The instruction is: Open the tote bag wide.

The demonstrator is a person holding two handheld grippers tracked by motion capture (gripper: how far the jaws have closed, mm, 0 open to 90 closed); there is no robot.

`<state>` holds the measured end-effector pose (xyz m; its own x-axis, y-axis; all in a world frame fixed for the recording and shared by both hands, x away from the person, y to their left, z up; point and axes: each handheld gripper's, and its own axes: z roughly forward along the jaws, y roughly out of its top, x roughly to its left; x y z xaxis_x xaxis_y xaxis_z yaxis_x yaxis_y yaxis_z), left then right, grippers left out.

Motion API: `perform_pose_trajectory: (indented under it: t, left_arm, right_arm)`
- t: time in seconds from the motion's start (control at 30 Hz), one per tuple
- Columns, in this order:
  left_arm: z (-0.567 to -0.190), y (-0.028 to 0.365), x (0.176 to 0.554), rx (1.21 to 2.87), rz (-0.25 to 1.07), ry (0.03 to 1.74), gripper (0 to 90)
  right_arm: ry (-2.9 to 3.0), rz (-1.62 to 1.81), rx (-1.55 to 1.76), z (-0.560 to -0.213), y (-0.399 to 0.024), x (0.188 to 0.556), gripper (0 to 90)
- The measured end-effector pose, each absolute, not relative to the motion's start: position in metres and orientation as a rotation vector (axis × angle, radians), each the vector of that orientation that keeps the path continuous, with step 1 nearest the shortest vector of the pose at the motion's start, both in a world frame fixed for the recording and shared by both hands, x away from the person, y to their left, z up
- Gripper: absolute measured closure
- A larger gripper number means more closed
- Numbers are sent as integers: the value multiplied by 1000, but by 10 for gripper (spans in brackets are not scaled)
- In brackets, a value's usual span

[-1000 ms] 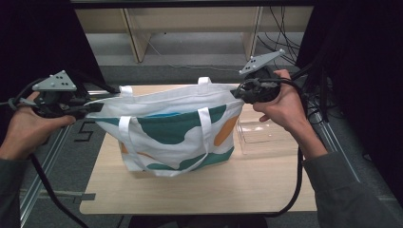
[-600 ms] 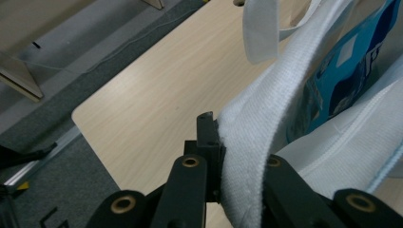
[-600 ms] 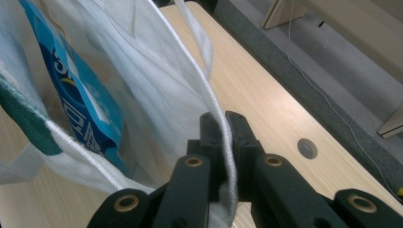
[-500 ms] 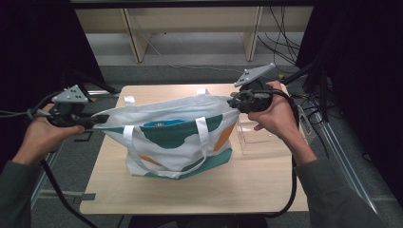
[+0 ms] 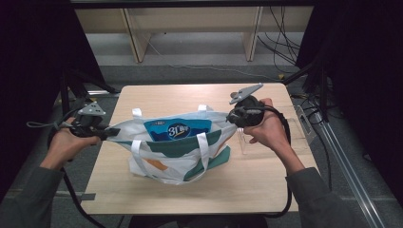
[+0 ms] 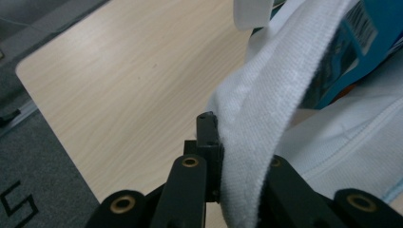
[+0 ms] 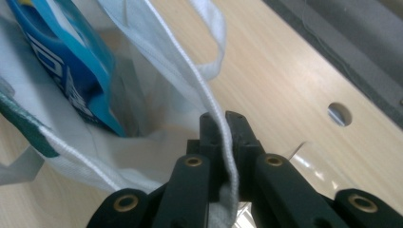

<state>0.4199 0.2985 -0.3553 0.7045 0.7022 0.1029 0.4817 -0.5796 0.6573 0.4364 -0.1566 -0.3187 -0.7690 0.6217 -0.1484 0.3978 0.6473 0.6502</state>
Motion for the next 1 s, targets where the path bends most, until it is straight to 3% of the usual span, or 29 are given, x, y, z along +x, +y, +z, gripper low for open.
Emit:
perform_pose_trajectory:
  t: [0.2,0.3,0.47,1.0]
  left_arm:
    - [-405,296,424,2322,338,978,855]
    - [-443,281,425,2435,269,957,853]
    - [-469,272,431,2439,223,999,854]
    - [-479,271,435,2446,233,983,850]
  right_arm:
    - [2535,907,861,-369,-158,429,865]
    - [2532,877,885,-400,-156,425,864]
    - [2530,808,886,-423,-153,420,864]
    - [2646,572,872,-486,-137,420,867]
